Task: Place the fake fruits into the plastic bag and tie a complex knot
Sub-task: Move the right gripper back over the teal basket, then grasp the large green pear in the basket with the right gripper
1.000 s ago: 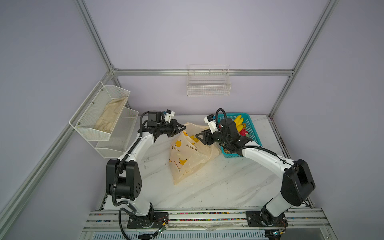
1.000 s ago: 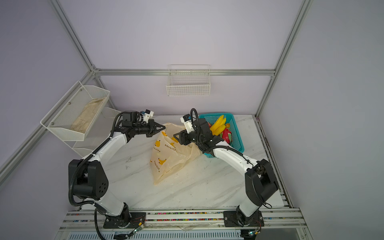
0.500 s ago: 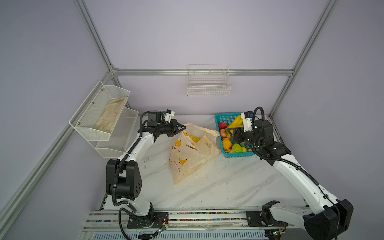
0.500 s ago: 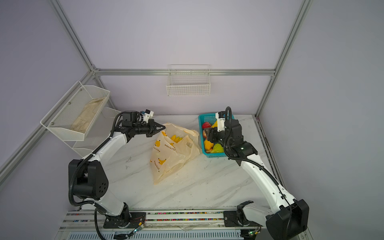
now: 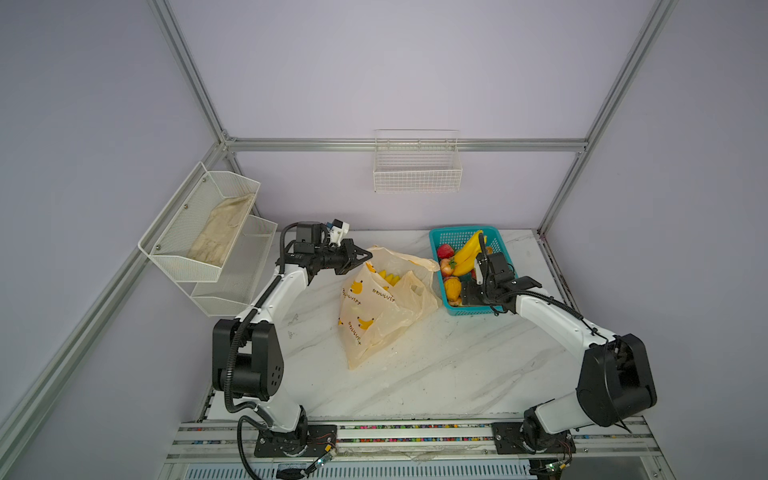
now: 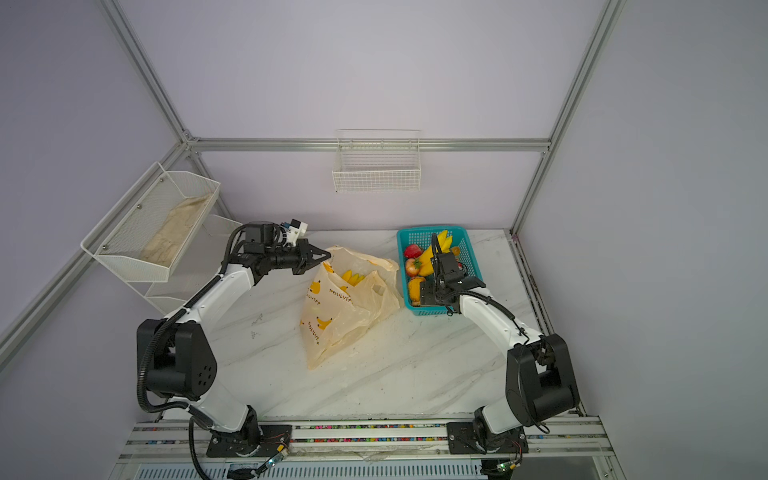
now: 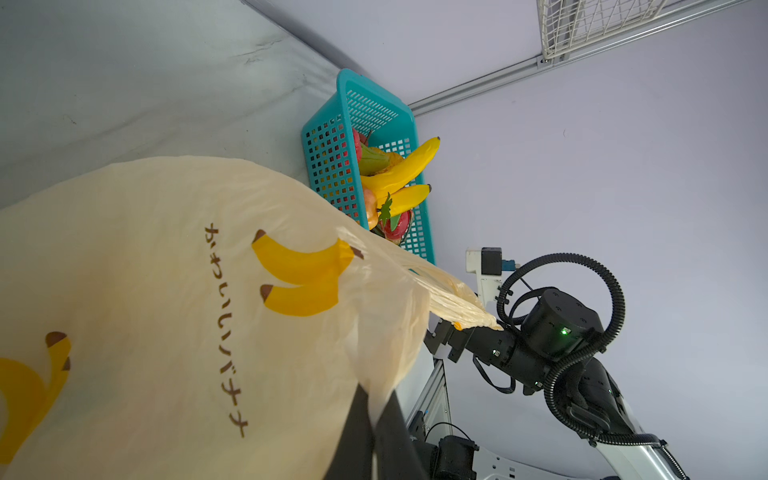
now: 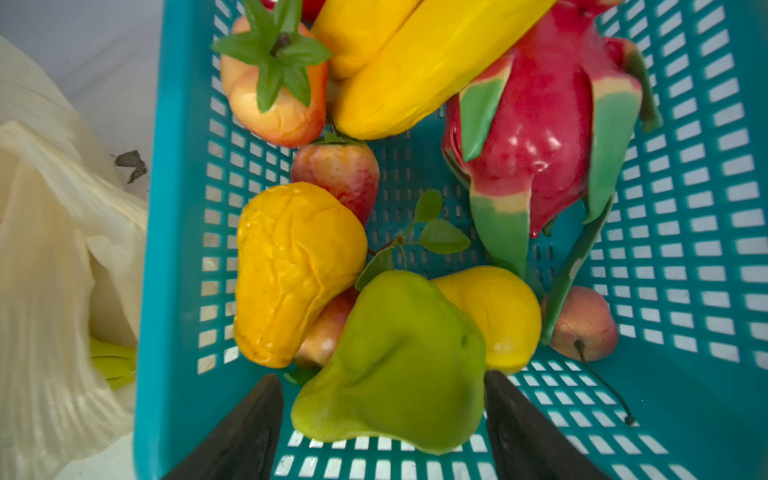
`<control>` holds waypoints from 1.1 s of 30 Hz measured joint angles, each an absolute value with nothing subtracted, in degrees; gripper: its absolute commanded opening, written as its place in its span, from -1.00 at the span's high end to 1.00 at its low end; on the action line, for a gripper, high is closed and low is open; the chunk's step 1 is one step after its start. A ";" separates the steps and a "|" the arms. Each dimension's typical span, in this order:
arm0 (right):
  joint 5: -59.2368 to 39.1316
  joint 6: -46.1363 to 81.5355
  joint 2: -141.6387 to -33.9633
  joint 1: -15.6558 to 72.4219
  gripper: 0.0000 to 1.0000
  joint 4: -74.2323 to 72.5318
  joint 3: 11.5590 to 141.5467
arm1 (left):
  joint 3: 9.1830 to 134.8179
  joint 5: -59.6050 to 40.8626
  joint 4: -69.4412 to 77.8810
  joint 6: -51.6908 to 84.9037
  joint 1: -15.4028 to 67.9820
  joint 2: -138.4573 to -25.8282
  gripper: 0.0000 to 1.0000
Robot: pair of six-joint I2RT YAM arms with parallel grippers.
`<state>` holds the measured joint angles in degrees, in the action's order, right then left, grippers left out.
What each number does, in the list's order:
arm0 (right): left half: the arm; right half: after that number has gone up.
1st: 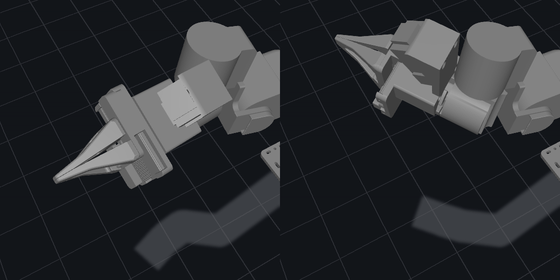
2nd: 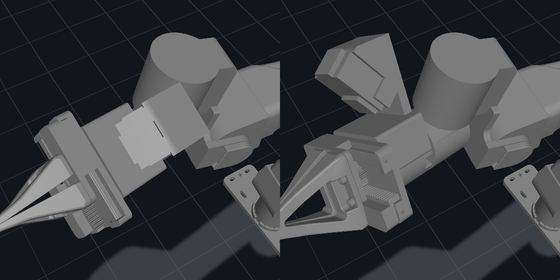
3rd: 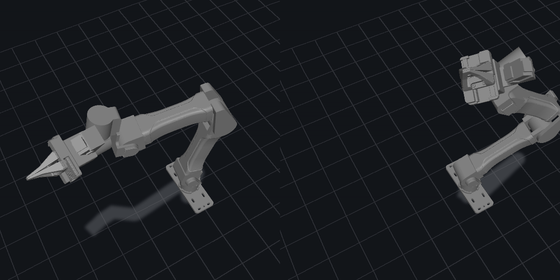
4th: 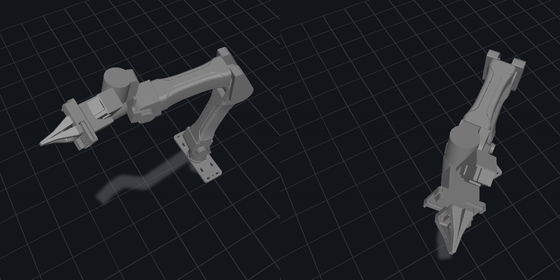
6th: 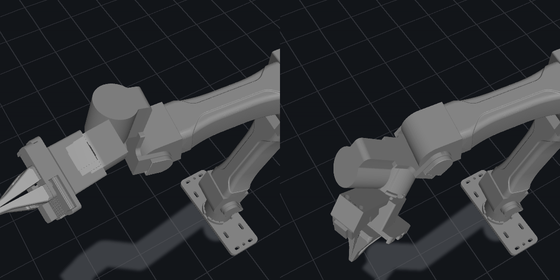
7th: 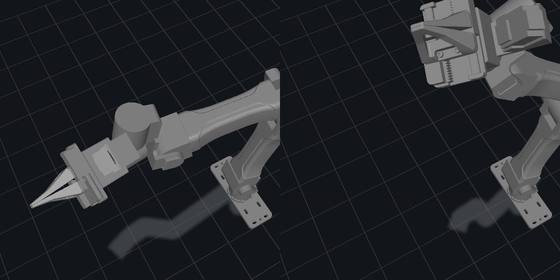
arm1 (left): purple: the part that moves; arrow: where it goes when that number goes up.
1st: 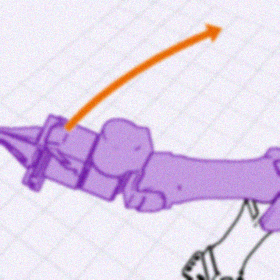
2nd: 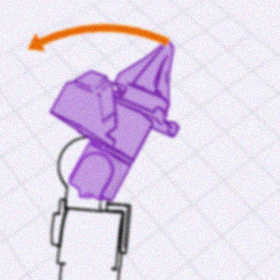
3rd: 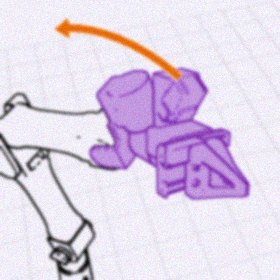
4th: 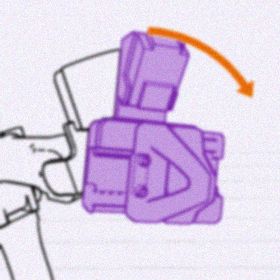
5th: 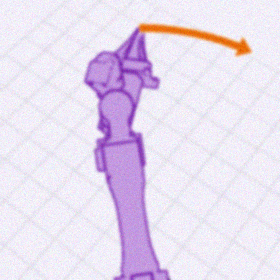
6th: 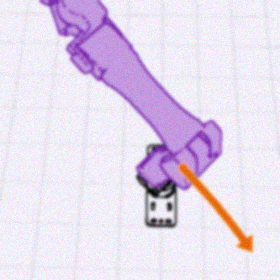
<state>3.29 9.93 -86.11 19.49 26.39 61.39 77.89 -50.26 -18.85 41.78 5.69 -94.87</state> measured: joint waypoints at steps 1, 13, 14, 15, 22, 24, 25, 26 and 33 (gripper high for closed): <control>3.97 9.82 -86.56 19.49 -0.56 26.44 61.39 | 77.89 -50.26 -18.85 41.78 5.69 -94.87 1.00; 6.85 9.30 -90.78 19.49 -0.45 24.40 61.36 | 77.89 -50.26 -18.83 41.78 5.69 -94.87 1.00; 6.87 9.30 -90.89 19.49 -0.42 23.97 61.36 | 77.89 -50.26 -18.85 41.78 5.69 -94.87 1.00; 6.87 9.30 -90.98 19.49 -0.40 23.64 61.36 | 77.89 -50.26 -18.85 41.78 5.69 -94.87 1.00; 7.77 9.10 -90.06 19.31 0.10 22.46 61.36 | 77.89 -50.26 -18.83 41.76 5.69 -94.87 1.00; 8.03 9.37 -88.58 19.25 0.23 22.35 61.23 | 77.89 -50.26 -18.85 41.78 5.69 -94.87 1.00; 8.12 9.26 -87.72 19.18 0.28 22.46 61.19 | 77.89 -50.26 -18.83 41.78 5.69 -94.87 1.00; 8.21 9.34 -86.56 19.11 0.32 22.46 61.14 | 77.89 -50.26 -18.83 41.78 5.69 -94.87 1.00; 7.84 9.26 -78.85 19.03 0.50 22.31 61.17 | 77.89 -50.26 -18.83 41.78 5.69 -94.87 1.00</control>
<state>7.84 9.26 -78.85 19.03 22.31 61.17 77.89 -50.26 -18.83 41.78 5.69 -94.87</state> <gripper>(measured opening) 0.272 0.047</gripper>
